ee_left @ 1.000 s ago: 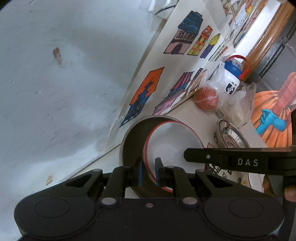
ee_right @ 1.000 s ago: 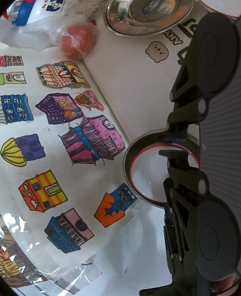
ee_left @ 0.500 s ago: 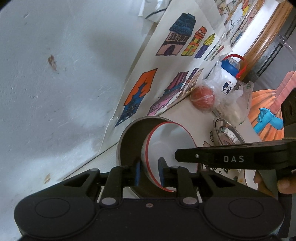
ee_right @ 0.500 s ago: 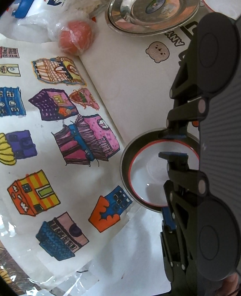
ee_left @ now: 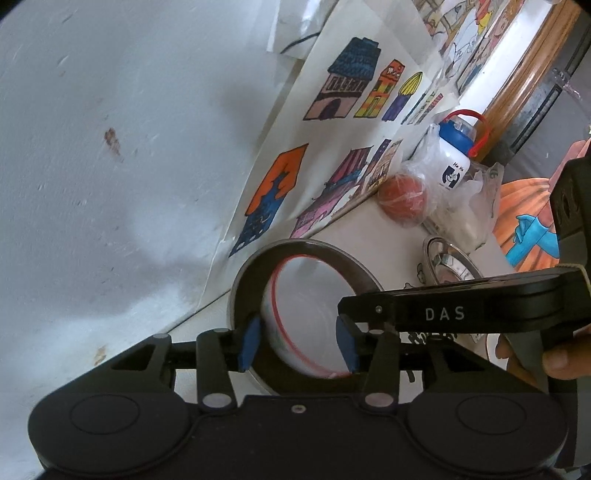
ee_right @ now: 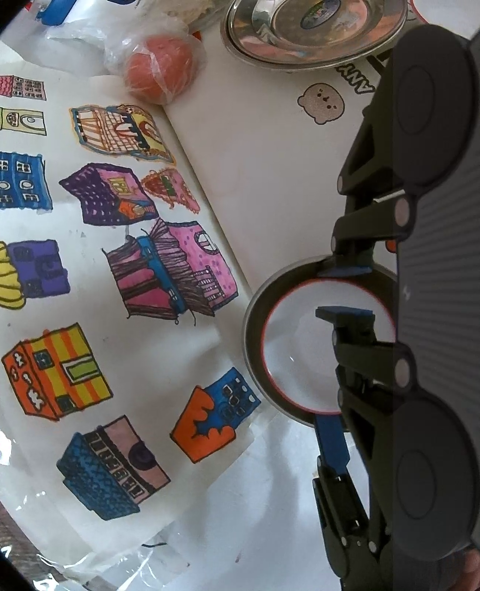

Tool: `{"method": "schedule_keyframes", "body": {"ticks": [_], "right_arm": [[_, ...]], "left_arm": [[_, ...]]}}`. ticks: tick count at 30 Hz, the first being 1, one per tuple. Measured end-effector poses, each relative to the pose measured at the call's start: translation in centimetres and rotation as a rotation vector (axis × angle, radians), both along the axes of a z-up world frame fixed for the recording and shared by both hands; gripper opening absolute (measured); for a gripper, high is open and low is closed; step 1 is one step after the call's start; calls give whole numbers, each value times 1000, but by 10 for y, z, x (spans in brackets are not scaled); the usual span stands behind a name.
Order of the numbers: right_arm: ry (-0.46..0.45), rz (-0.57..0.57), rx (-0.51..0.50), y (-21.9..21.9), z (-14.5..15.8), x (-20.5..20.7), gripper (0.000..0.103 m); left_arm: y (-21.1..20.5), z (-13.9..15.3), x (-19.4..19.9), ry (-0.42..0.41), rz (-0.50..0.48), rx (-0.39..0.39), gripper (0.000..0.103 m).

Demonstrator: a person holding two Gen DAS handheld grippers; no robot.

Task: Organize plates and bowls
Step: 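Carry both held bowls and lower them into the large steel bowl, then open the left gripper releasing its bowl while the right gripper releases its bowl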

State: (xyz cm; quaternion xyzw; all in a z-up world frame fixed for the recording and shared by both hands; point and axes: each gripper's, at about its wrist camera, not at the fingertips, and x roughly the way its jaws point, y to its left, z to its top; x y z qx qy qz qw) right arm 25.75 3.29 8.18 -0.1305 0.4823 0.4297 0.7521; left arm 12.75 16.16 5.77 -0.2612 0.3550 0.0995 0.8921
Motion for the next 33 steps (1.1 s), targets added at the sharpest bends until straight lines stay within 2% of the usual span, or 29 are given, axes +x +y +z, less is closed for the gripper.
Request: {"method": "schedule_keyframes", "body": {"ticks": [7, 14, 23, 25, 28, 33], "right_arm": [[6, -4, 41, -8, 6, -1, 30], [16, -14, 61, -13, 7, -3, 33], [19, -25, 71, -13, 8, -4, 38], [19, -30, 81, -16, 9, -4, 45], [36, -44, 134, -28, 15, -2, 50], [64, -105, 233, -56, 22, 4, 54]], "left_arm": [[1, 1, -5, -14, -2, -19, 50], [-3, 6, -12, -47, -7, -25, 61], [-5, 12, -23, -78, -12, -18, 67], [-5, 13, -25, -82, -7, -13, 76], [-3, 15, -29, -88, 4, -13, 78], [-7, 21, -37, -126, -8, -6, 80]]}}
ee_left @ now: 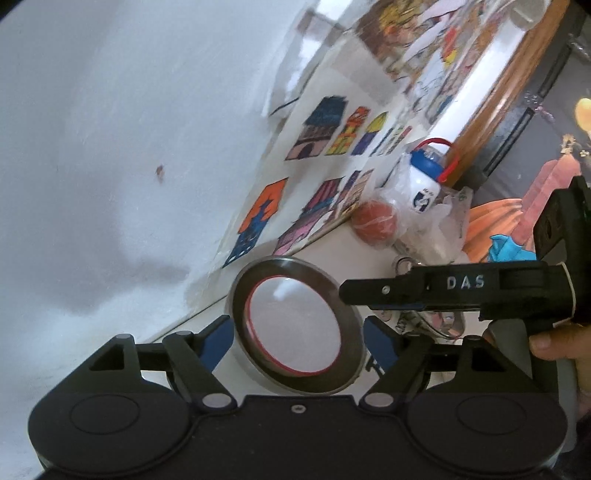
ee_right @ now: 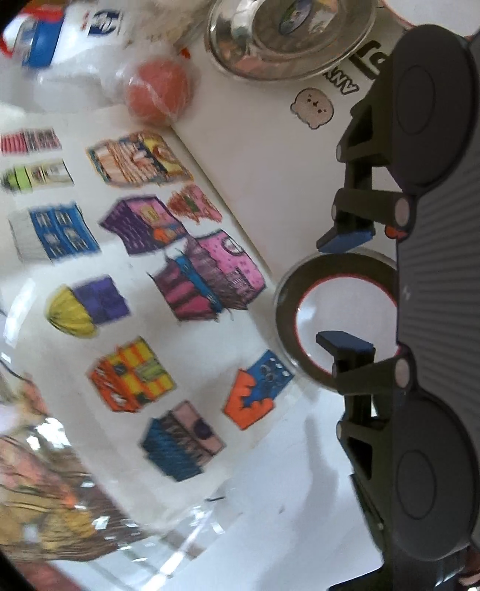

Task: Organize plates and bowls
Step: 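Open the left gripper releasing its bowl while the right gripper releases its bowl, then move both grippers to the remaining white red-rimmed bowl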

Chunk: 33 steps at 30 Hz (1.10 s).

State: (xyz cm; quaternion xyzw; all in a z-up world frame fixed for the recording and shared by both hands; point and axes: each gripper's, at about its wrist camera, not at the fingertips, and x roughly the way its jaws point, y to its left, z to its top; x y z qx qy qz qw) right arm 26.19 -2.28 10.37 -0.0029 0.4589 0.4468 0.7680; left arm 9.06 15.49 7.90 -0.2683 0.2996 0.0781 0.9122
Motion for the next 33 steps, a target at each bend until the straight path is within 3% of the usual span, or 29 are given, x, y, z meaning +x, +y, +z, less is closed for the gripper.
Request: {"method": "schedule_keyframes", "body": {"ticks": [6, 16, 23, 33], "right_arm": [[-2, -62, 45, -47, 6, -3, 65], [-60, -255, 33, -153, 21, -6, 85], [-97, -402, 7, -222, 12, -2, 90], [-76, -495, -24, -266, -26, 13, 91]], "left_arm": [[-16, 9, -1, -34, -30, 25, 83], [-89, 11, 29, -77, -226, 61, 93], [-140, 0, 69, -59, -324, 94, 97], [-178, -26, 117, 29, -351, 183, 99]]}}
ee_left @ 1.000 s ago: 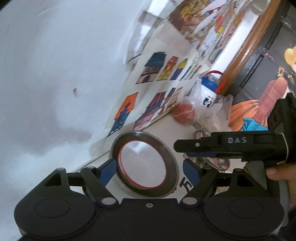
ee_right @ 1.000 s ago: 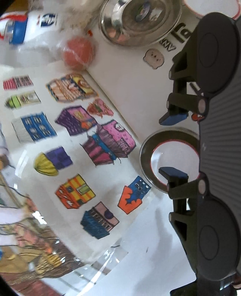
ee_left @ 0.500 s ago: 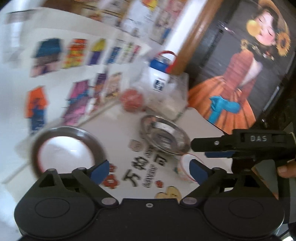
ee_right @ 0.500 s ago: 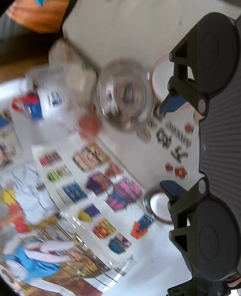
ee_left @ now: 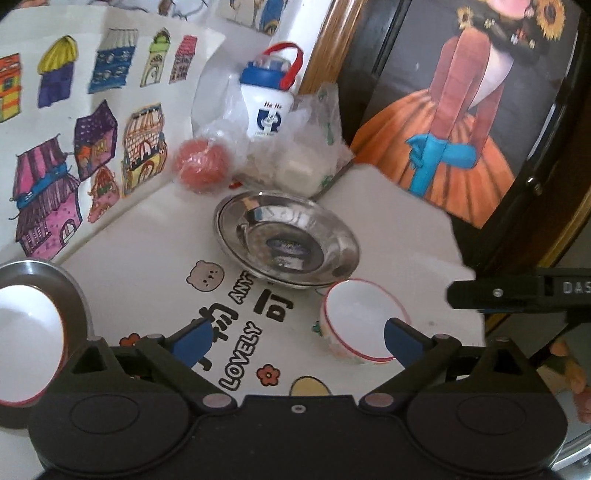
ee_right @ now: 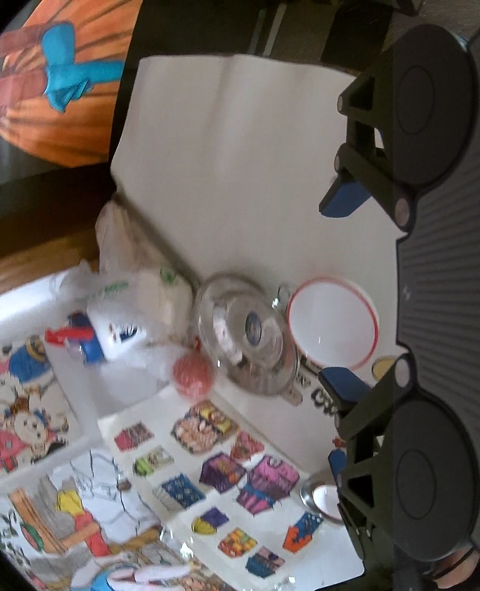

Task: Organize plates and bowls
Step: 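Move both grippers to the remaining white red-rimmed bowl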

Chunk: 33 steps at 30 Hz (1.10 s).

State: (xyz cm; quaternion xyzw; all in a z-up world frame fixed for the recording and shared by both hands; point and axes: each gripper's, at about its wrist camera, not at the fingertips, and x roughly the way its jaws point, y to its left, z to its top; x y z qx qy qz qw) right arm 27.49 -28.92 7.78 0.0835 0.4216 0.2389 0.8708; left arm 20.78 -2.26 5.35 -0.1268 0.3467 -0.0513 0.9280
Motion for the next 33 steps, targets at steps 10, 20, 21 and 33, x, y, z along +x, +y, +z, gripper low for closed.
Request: {"method": "schedule_keyframes", "body": {"ticks": [10, 20, 21, 33], "right_arm": [[53, -10, -1, 0, -28, 24, 84], [82, 18, -10, 13, -37, 34, 73], [86, 19, -12, 14, -38, 34, 72], [107, 31, -29, 21, -45, 36, 52]], "left_arm": [[-6, -17, 34, 78, 15, 45, 94], [-12, -24, 51, 107, -1, 50, 88], [-12, -25, 52, 111, -2, 48, 87], [-15, -35, 61, 152, -26, 19, 69]]}}
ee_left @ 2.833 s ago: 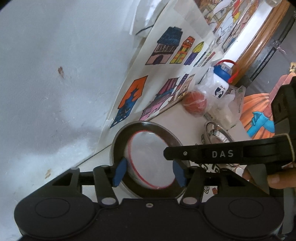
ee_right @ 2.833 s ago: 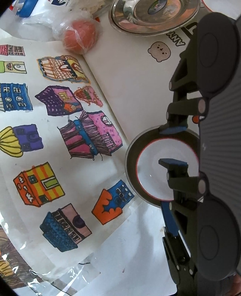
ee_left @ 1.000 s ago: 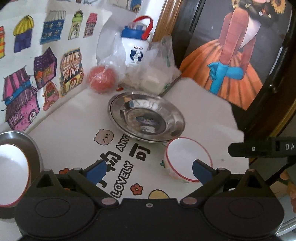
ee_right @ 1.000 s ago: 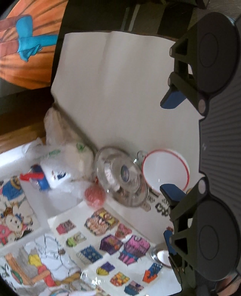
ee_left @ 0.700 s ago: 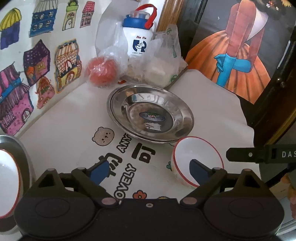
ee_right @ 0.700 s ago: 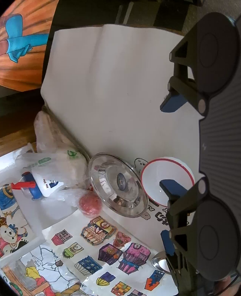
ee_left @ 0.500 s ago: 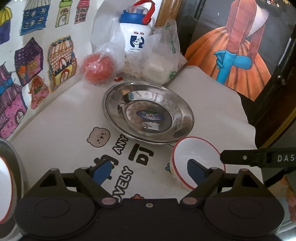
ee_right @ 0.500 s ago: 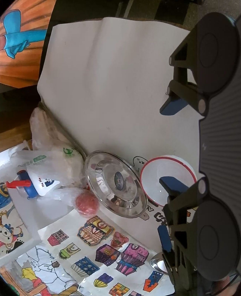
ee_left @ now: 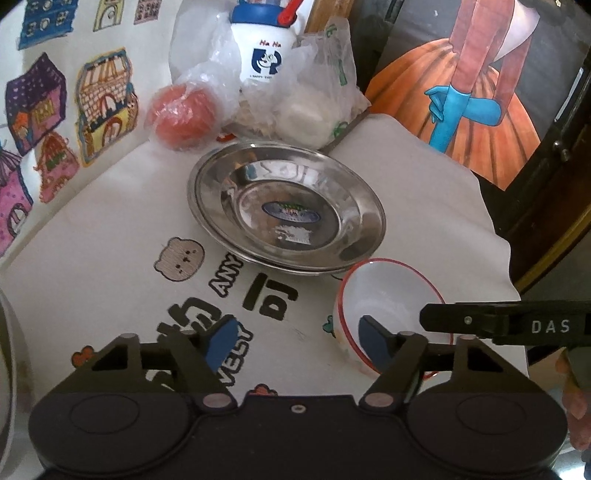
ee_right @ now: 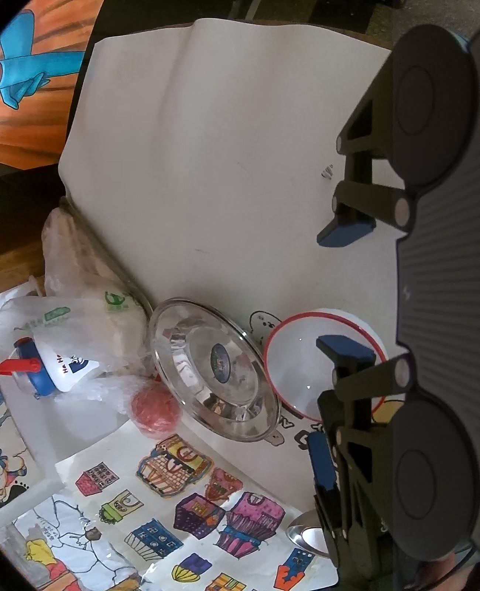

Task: Organize plates and bowls
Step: 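Move both grippers to the remaining white red-rimmed bowl, then close both grippers on the rim of the remaining white bowl, then lift the white bowl with both grippers and lower it into the steel bowl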

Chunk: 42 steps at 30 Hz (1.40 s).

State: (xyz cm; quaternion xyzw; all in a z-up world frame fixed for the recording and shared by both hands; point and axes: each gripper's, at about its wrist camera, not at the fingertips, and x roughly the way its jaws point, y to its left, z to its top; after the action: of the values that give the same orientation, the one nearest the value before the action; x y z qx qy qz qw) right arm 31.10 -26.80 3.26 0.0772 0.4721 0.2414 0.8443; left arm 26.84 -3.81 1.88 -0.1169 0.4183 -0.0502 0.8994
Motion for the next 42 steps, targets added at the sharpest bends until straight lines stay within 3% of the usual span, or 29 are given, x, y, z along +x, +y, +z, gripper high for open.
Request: {"method": "schedule_keyframes", "body": {"ticks": [6, 16, 31, 37, 42], "right_arm": [[6, 4, 13, 2, -2, 0, 39], [14, 18, 48, 9, -1, -1, 13], [6, -11, 68, 19, 18, -25, 9], [-45, 40, 69, 49, 49, -44, 9], [-93, 139, 82, 98, 76, -59, 9]], "left_arm": [[-1, 0, 2, 0, -15, -29, 53], [-5, 0, 4, 1, -58, -110, 17], [9, 15, -17, -42, -28, -144, 10], [33, 39, -46, -101, 14, -152, 10], [68, 66, -79, -162, 86, -120, 10]]}}
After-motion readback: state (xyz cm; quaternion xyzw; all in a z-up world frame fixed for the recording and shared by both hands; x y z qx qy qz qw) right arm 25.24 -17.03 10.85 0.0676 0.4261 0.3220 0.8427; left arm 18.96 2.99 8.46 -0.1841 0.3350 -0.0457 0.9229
